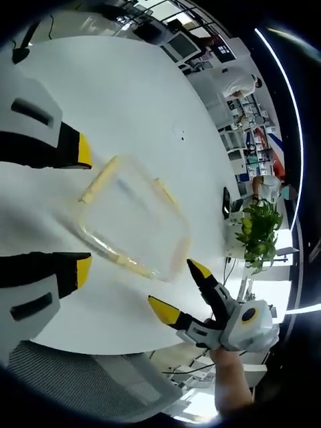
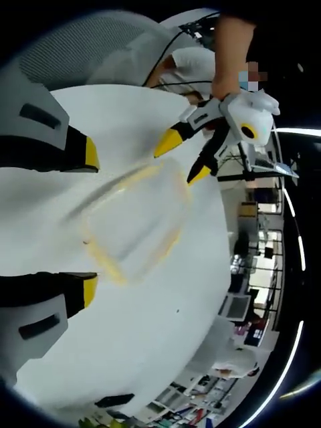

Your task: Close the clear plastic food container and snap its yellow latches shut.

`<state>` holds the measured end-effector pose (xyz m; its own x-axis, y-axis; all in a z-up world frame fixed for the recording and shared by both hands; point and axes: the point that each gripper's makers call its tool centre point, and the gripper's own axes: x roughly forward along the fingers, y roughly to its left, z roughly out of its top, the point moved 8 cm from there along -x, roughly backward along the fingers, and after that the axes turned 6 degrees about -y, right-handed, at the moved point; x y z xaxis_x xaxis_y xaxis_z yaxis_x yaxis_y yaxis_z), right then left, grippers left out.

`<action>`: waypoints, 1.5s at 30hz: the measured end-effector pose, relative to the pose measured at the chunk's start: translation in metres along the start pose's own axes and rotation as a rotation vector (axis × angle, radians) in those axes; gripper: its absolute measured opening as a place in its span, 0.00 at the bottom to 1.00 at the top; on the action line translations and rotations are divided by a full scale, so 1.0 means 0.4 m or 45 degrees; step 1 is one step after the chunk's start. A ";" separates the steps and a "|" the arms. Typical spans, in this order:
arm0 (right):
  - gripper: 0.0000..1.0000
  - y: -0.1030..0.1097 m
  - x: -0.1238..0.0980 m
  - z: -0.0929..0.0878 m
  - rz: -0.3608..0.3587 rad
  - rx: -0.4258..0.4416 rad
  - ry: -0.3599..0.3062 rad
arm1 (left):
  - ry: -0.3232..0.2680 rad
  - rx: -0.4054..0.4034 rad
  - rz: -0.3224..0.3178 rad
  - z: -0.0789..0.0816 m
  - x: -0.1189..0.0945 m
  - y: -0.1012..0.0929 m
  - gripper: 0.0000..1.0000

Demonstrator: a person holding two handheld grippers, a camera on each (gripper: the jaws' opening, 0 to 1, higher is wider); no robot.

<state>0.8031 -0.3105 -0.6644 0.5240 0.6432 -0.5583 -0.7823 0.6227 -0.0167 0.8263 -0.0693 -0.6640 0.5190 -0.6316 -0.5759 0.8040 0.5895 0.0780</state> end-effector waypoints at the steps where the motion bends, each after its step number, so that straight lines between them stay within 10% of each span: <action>1: 0.61 0.003 -0.005 0.000 -0.006 0.008 -0.006 | -0.005 -0.003 0.004 0.000 -0.007 -0.003 0.46; 18: 0.76 0.076 -0.146 -0.025 -0.098 0.079 -0.195 | -0.215 -0.115 0.105 0.010 -0.150 -0.061 0.65; 45: 0.99 0.179 -0.294 -0.105 -0.223 0.114 -0.266 | -0.301 -0.188 0.178 -0.072 -0.289 -0.188 0.96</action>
<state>0.6714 -0.3605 -0.6346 0.7140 0.5943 -0.3701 -0.6456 0.7634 -0.0198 0.6976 -0.0263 -0.6268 0.6889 -0.6285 -0.3613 0.6779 0.7350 0.0141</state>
